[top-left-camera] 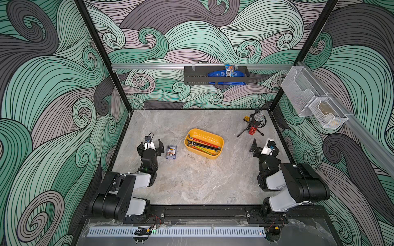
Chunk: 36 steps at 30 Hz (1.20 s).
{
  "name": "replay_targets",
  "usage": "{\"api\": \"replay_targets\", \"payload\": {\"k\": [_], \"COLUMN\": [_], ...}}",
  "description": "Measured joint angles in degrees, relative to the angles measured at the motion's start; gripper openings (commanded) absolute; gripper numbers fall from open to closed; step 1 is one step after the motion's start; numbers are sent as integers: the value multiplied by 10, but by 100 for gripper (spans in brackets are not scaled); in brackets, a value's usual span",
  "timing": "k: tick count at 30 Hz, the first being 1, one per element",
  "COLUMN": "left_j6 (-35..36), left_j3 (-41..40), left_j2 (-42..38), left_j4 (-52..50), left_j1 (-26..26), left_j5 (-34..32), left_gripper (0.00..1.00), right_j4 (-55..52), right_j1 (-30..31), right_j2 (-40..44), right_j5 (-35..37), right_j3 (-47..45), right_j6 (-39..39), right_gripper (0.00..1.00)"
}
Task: Put the hex key on the desktop into the storage box
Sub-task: Reset both arms
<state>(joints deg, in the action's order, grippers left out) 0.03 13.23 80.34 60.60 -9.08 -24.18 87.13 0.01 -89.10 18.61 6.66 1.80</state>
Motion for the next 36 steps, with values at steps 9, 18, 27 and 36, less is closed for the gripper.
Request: {"api": "replay_targets", "payload": {"k": [9,18,27,36], "left_j6": [5,-12,-21,-22], "left_j3": [-53,-15,-16,-16], "left_j2": [95,103,103,103], "left_j4": [188,193,193,193], "left_j1": [10,54,61,61], "left_j5": [64,122,144,146], "left_gripper": [99,99,98,99], "right_j4": [-22,-63,-68,-73], "right_j1": [0,0,0,-1], "right_j2": [0,0,0,0], "right_j5": [-6,-12,-12,-14], "right_j3": [13,38,38,39], "right_j6": [-1,-2,-2,-2], "right_gripper": [100,100,100,100]}}
